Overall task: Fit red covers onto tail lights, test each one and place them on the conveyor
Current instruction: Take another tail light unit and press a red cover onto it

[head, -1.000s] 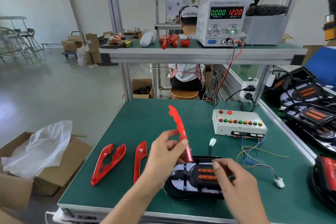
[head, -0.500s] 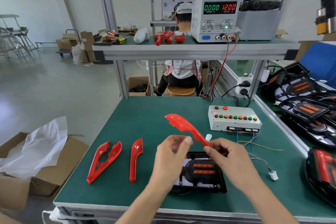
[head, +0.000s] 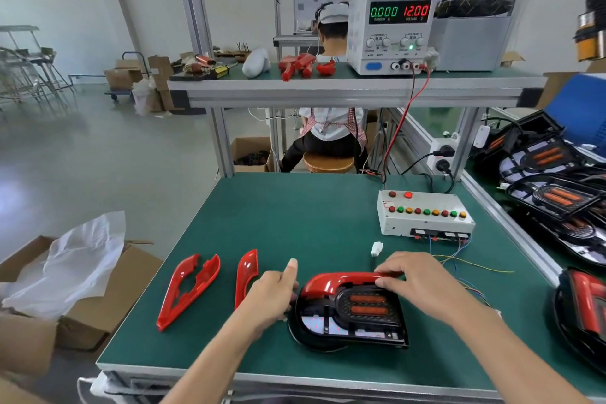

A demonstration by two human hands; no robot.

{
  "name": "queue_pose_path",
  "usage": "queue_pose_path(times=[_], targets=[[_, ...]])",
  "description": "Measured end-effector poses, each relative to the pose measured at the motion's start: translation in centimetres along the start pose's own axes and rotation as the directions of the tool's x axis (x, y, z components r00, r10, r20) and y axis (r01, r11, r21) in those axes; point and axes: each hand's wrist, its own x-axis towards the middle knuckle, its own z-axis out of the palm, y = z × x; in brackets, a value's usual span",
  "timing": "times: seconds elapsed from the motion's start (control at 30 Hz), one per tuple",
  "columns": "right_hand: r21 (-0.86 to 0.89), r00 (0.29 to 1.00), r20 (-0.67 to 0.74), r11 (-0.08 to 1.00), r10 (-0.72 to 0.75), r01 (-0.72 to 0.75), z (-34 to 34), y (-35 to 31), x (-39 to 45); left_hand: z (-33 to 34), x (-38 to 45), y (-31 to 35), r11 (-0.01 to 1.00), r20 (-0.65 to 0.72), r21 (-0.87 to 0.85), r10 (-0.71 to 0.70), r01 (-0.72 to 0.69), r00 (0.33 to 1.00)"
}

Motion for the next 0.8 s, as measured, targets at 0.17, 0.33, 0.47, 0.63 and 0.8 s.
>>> queue_pose_path(times=[0.17, 0.33, 0.47, 0.63, 0.8], targets=[[-0.001, 0.999, 0.021, 0.999, -0.032, 0.032, 0.5, 0.5, 0.0, 0.6, -0.3, 0.9, 0.986, 0.077, 0.152, 0.062, -0.073, 0.995], [0.07, 0.999, -0.038, 0.998, 0.003, 0.0, 1.1, 0.8, -0.3, 0.8, -0.6, 0.5, 0.966, 0.071, 0.171, 0.182, -0.192, 0.981], [0.171, 0.996, -0.083, 0.985, 0.016, -0.002, 1.5, 0.9, -1.0, 1.0, -1.1, -0.3, 0.965, 0.046, 0.102, 0.24, -0.243, 0.97], [0.271, 0.992, -0.122, 0.963, 0.024, 0.01, 2.5, 1.0, -2.5, 1.0, -1.6, -0.7, 0.968, 0.033, -0.016, 0.25, -0.249, 0.968], [0.297, 0.988, -0.154, 0.954, 0.022, 0.025, 3.2, 0.8, -3.3, 0.9, -1.8, -0.7, 0.965, 0.064, -0.069, 0.258, -0.253, 0.964]])
